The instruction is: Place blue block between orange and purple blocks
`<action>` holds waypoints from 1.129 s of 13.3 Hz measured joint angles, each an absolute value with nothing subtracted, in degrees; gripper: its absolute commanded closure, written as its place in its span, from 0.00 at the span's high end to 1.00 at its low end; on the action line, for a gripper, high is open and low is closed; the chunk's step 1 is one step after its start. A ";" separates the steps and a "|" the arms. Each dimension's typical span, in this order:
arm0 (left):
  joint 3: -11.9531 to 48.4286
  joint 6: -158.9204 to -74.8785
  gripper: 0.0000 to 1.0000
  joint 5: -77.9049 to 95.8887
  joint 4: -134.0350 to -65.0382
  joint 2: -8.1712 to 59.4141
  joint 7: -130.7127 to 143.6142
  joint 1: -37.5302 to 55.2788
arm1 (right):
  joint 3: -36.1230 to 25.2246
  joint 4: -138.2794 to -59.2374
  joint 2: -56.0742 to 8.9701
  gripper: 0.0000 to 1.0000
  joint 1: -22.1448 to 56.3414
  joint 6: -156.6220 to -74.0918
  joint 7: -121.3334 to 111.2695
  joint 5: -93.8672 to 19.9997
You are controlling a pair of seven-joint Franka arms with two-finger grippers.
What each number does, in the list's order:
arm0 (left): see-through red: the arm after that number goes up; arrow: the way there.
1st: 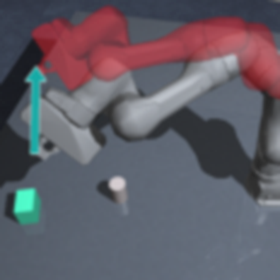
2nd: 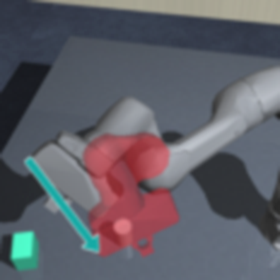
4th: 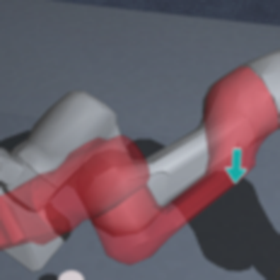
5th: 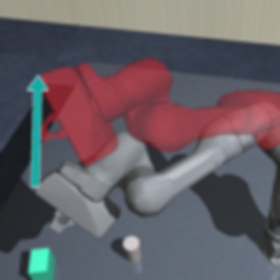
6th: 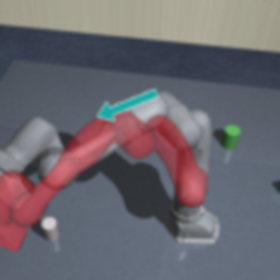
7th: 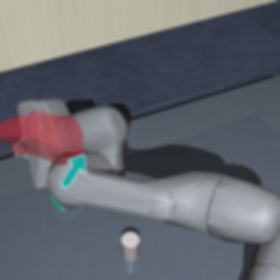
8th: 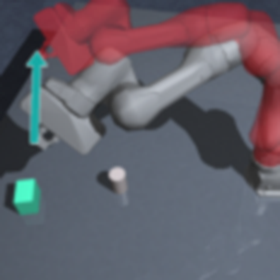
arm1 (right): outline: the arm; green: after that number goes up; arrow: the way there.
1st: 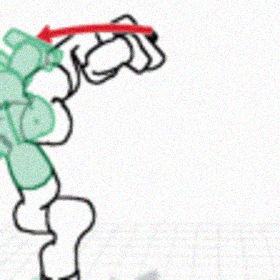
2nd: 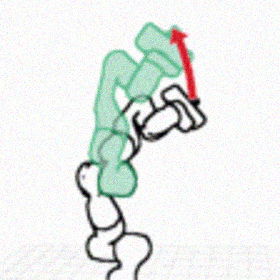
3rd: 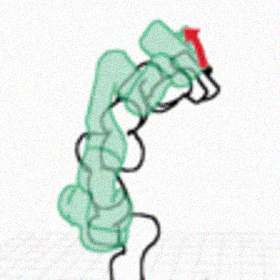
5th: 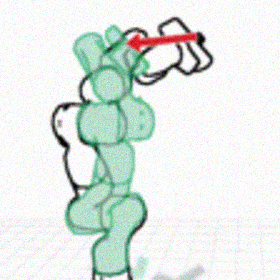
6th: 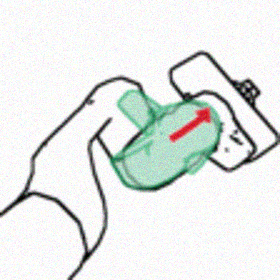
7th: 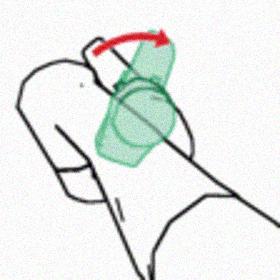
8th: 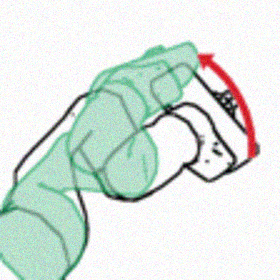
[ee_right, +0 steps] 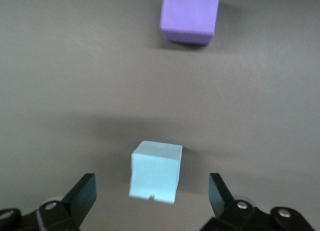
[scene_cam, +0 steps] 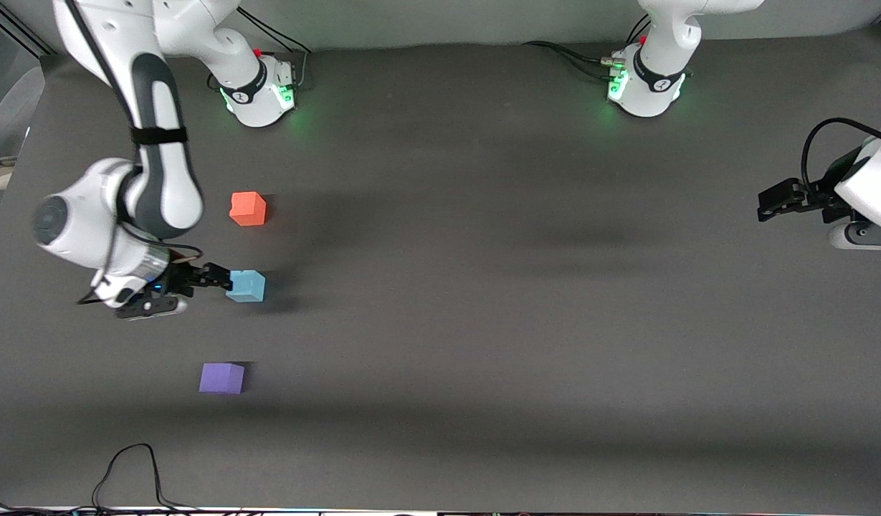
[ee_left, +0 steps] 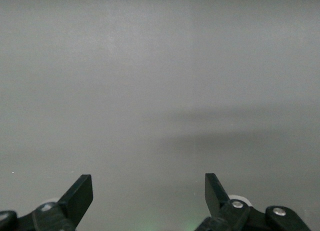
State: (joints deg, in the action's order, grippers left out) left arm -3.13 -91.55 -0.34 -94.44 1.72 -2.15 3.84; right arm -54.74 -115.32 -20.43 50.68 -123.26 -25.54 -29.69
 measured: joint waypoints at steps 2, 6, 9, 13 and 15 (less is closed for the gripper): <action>-3.08 -91.54 1.00 -0.34 -94.52 1.72 -2.15 3.86 | -54.98 -107.78 -19.51 1.00 50.79 -114.73 -20.16 -26.13; -3.04 -91.54 1.00 -0.34 -94.53 1.71 -2.15 3.87 | -53.06 -95.79 -19.12 1.00 50.52 -104.04 -7.76 -22.74; -3.02 -91.54 1.00 -0.34 -94.53 1.71 -2.15 3.88 | -36.37 -92.86 -13.45 1.00 37.58 -100.79 -1.51 -11.91; -2.96 -91.54 1.00 -0.33 -94.53 1.71 -2.15 3.89 | -16.52 -95.12 -3.25 1.00 19.08 -97.00 0.95 -5.48; -2.95 -91.54 1.00 -0.33 -94.54 1.71 -2.15 3.90 | -7.04 -98.66 0.81 1.00 9.21 -96.69 0.95 -4.57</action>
State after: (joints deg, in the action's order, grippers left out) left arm -2.95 -91.54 -0.33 -94.54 1.71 -2.15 3.90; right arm -7.04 -98.66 0.81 9.21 -96.69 0.95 -4.57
